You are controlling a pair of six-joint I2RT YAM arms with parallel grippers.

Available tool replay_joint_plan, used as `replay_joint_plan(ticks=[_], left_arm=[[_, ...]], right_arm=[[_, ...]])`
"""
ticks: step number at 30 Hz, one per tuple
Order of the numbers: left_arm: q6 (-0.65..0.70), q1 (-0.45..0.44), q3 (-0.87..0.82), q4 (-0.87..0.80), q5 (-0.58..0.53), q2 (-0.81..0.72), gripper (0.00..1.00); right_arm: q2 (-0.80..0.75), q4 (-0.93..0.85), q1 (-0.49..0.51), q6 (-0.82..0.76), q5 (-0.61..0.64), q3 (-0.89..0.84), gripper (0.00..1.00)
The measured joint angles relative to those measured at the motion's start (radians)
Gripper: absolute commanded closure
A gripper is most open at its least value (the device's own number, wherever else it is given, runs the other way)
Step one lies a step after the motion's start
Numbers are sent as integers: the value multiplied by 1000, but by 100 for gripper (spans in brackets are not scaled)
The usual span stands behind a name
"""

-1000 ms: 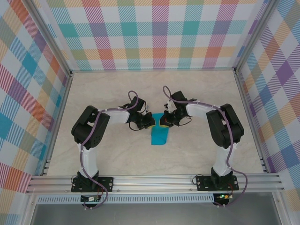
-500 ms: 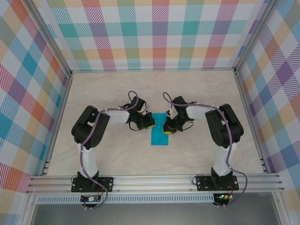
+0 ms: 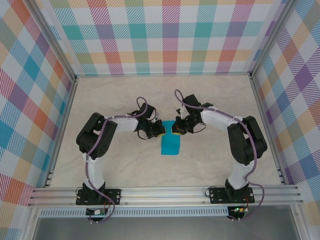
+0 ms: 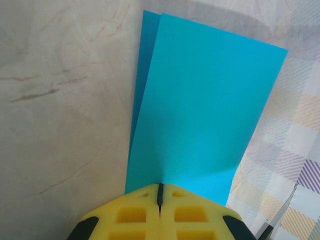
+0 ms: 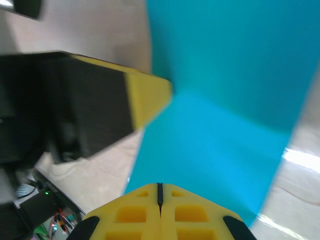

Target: Fold a paper plane with a square sheet of paper (pick it up from the middle)

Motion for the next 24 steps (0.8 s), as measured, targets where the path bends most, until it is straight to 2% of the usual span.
replay_joint_plan(ticks=[6, 14, 24], left_arm=[[0, -1, 2, -2, -2, 0, 100], [0, -1, 9, -12, -3, 3, 100], [0, -1, 13, -23, -3, 4, 100]], right_arm=[[85, 48, 46, 25, -5, 18, 100], [92, 64, 55, 29, -4, -100, 100], [-8, 136, 51, 26, -1, -257, 100]])
